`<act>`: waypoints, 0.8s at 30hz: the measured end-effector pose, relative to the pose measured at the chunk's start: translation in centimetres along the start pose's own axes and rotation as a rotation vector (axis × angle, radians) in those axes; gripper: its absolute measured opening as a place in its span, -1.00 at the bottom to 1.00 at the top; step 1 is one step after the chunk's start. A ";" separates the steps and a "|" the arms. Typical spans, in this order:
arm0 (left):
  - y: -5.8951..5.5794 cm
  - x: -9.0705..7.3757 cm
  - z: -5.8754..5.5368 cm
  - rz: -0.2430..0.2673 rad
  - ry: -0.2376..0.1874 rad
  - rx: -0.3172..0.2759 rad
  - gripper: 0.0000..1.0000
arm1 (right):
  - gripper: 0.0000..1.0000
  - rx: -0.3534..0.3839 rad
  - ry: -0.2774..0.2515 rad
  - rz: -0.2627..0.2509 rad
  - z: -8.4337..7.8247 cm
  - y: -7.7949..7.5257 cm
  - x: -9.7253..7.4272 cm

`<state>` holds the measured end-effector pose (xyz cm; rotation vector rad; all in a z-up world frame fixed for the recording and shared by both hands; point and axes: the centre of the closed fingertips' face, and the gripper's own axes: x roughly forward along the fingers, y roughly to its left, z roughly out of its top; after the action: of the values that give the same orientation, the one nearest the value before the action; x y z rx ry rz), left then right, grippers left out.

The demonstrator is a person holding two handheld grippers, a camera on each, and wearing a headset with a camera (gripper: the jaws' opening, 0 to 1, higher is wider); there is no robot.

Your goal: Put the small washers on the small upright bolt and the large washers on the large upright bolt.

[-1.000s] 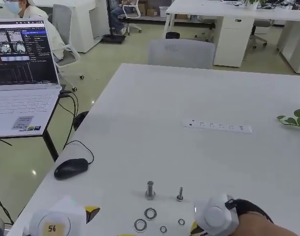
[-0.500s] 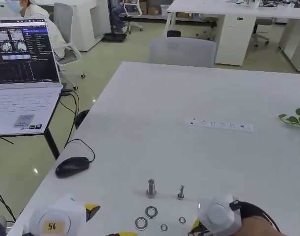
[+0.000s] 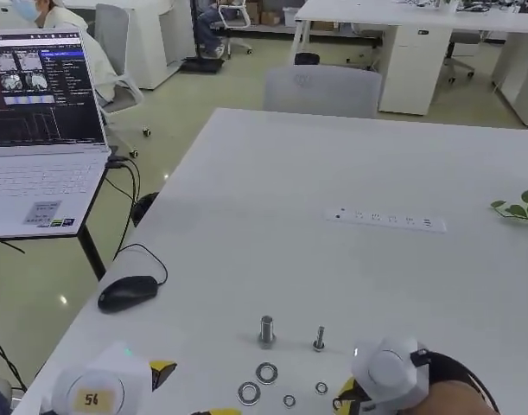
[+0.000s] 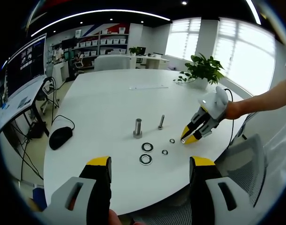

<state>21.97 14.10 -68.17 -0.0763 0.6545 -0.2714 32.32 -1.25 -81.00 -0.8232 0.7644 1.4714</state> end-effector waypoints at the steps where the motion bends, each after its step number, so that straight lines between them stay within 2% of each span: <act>1: 0.0 0.0 0.0 -0.001 0.000 -0.001 0.34 | -0.74 0.005 -0.006 -0.010 0.2 -0.3 -0.2; 5: -0.1 0.1 0.1 -0.005 0.000 0.004 0.34 | -0.74 0.022 -0.035 -0.044 1.0 -1.5 -1.2; 11: -0.2 0.3 0.4 -0.009 -0.001 0.009 0.34 | -0.74 -0.007 -0.050 -0.077 1.9 -2.9 -2.2; 16: -0.2 0.4 0.5 -0.012 -0.003 0.010 0.34 | -0.74 -0.047 -0.071 -0.120 3.7 -4.5 -3.5; 24: -0.3 0.5 0.5 -0.015 -0.004 0.007 0.34 | -0.74 -0.076 -0.093 -0.143 6.2 -6.9 -4.6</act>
<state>22.63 13.62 -68.03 -0.0751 0.6487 -0.2880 39.01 1.95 -73.82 -0.8434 0.5707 1.4072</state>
